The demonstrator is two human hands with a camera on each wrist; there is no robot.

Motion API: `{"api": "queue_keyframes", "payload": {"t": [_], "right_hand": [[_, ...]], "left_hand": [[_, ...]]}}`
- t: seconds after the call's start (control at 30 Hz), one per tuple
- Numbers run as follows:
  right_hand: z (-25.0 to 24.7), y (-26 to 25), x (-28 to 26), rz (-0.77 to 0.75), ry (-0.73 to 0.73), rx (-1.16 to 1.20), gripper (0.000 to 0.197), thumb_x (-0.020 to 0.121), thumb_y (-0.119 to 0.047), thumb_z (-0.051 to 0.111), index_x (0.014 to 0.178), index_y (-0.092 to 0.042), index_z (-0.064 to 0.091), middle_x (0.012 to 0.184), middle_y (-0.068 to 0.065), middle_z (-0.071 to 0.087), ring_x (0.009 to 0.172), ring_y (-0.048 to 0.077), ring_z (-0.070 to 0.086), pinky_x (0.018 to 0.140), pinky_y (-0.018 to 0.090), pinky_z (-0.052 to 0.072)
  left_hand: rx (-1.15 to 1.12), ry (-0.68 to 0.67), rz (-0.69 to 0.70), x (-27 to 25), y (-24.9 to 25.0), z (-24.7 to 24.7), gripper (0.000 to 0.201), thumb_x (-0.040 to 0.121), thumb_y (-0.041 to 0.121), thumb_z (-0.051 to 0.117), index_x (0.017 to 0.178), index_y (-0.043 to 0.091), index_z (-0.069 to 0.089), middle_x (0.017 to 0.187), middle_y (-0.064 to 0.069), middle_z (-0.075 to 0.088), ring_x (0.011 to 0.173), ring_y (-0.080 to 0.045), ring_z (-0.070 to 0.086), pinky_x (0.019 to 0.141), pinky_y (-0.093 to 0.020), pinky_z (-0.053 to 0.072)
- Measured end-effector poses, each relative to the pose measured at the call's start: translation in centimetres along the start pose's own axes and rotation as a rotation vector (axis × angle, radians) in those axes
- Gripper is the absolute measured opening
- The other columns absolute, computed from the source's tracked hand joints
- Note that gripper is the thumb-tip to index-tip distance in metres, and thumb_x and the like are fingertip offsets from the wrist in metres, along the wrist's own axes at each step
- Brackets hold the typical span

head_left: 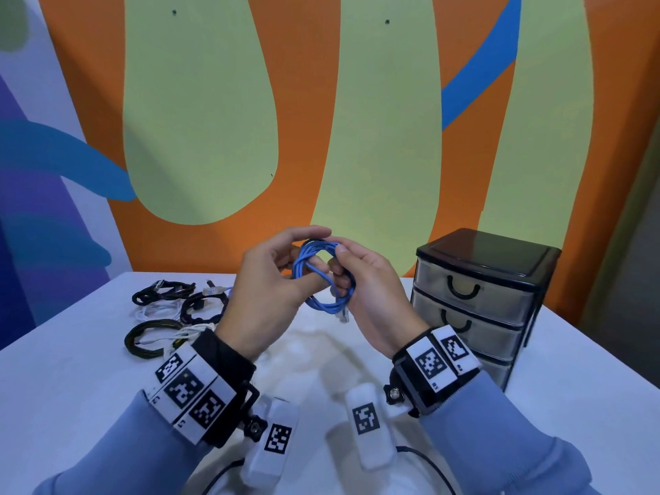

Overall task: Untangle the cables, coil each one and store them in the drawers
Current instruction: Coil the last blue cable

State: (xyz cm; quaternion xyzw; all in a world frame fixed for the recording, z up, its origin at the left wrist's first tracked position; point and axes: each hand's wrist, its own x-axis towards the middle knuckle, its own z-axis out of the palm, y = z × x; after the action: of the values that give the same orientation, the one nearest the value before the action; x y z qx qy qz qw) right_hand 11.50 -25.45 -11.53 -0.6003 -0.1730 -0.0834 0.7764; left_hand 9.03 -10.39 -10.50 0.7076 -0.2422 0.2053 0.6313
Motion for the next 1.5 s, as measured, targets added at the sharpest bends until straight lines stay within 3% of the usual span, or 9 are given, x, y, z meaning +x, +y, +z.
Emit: {"api": "queue_keyframes", "payload": {"t": [0.1, 0.23, 0.4, 0.57, 0.77, 0.93, 1.13, 1.3, 1.5], "right_hand": [[-0.3, -0.4, 0.1, 0.001, -0.02, 0.0, 0.032, 0.111, -0.012, 0.041, 0.116, -0.011, 0.073, 0.081, 0.009, 0.042, 0.065, 0.014, 0.033, 0.059, 0.026, 0.032], [-0.5, -0.9, 0.2, -0.013, 0.023, -0.051, 0.031, 0.111, -0.011, 0.041, 0.11, -0.018, 0.071, 0.072, -0.001, 0.042, 0.064, 0.014, 0.035, 0.062, 0.025, 0.035], [-1.2, -1.3, 0.4, 0.022, 0.117, 0.127, 0.028, 0.109, -0.009, 0.041, 0.117, -0.008, 0.068, 0.072, 0.0, 0.043, 0.063, 0.014, 0.035, 0.062, 0.028, 0.033], [-2.0, -2.2, 0.3, 0.128, 0.128, 0.394, 0.012, 0.104, -0.02, 0.05, 0.103, -0.011, 0.058, 0.073, -0.001, 0.033, 0.059, 0.015, 0.027, 0.062, 0.03, 0.028], [-2.2, -2.1, 0.4, 0.022, 0.103, 0.203, 0.02, 0.101, -0.029, 0.067, 0.101, -0.009, 0.069, 0.081, 0.004, 0.015, 0.06, 0.015, 0.025, 0.06, 0.028, 0.026], [-2.2, -2.2, 0.4, 0.077, 0.082, 0.09, 0.032, 0.105, -0.036, 0.061, 0.084, -0.014, 0.054, 0.076, 0.001, 0.018, 0.061, 0.016, 0.022, 0.06, 0.028, 0.025], [-1.5, -2.3, 0.3, 0.078, 0.077, 0.11, 0.035, 0.108, -0.037, 0.055, 0.081, -0.018, 0.043, 0.07, -0.003, 0.022, 0.062, 0.017, 0.02, 0.06, 0.029, 0.024], [-1.6, -2.4, 0.3, 0.088, 0.122, 0.226, 0.037, 0.11, -0.038, 0.05, 0.079, -0.017, 0.044, 0.067, -0.003, 0.024, 0.057, 0.014, 0.022, 0.059, 0.028, 0.024], [0.1, -1.6, -0.3, 0.084, 0.085, 0.33, 0.039, 0.111, -0.037, 0.045, 0.078, -0.018, 0.039, 0.067, -0.002, 0.025, 0.056, 0.014, 0.021, 0.06, 0.029, 0.022]], "left_hand": [[-0.03, 0.058, 0.026, 0.1, -0.4, 0.2, 0.02, 0.089, 0.013, 0.084, 0.104, 0.026, 0.085, 0.099, 0.006, 0.08, 0.099, -0.013, 0.07, 0.09, -0.024, 0.052], [-0.087, 0.216, -0.041, 0.5, -0.8, -0.1, 0.008, 0.093, 0.03, 0.08, 0.097, 0.028, 0.086, 0.078, 0.02, 0.068, 0.075, -0.013, 0.05, 0.07, -0.018, 0.041], [-0.187, 0.153, -0.135, 0.8, -0.3, -1.1, 0.016, 0.099, 0.019, 0.073, 0.104, 0.008, 0.082, 0.08, -0.005, 0.072, 0.07, -0.018, 0.057, 0.069, -0.025, 0.05], [-0.355, -0.089, -0.265, 0.5, 1.4, -2.0, 0.032, 0.093, -0.017, 0.053, 0.114, -0.007, 0.075, 0.11, -0.028, 0.077, 0.098, -0.027, 0.075, 0.093, -0.03, 0.062], [-0.679, -0.149, -0.416, 0.8, 1.6, -2.5, 0.046, 0.089, 0.014, 0.047, 0.112, -0.014, 0.075, 0.119, -0.035, 0.072, 0.102, -0.031, 0.075, 0.088, -0.031, 0.062], [-0.307, -0.11, -0.272, 0.8, 0.8, -2.4, 0.023, 0.096, -0.012, 0.058, 0.112, -0.007, 0.075, 0.109, -0.028, 0.077, 0.097, -0.024, 0.076, 0.092, -0.028, 0.061], [-0.157, -0.036, -0.204, 0.9, 0.9, -2.6, 0.019, 0.092, -0.014, 0.06, 0.092, -0.008, 0.078, 0.1, -0.034, 0.073, 0.079, -0.024, 0.061, 0.075, -0.021, 0.053], [0.174, 0.039, -0.044, 1.3, -0.3, -2.8, 0.029, 0.091, 0.002, 0.08, 0.113, 0.02, 0.078, 0.094, 0.0, 0.082, 0.096, -0.023, 0.077, 0.089, -0.032, 0.062], [0.685, 0.263, 0.145, 1.3, -1.3, -3.0, 0.003, 0.09, 0.028, 0.083, 0.091, 0.031, 0.084, 0.095, 0.007, 0.069, 0.083, -0.009, 0.063, 0.076, -0.036, 0.051]]}}
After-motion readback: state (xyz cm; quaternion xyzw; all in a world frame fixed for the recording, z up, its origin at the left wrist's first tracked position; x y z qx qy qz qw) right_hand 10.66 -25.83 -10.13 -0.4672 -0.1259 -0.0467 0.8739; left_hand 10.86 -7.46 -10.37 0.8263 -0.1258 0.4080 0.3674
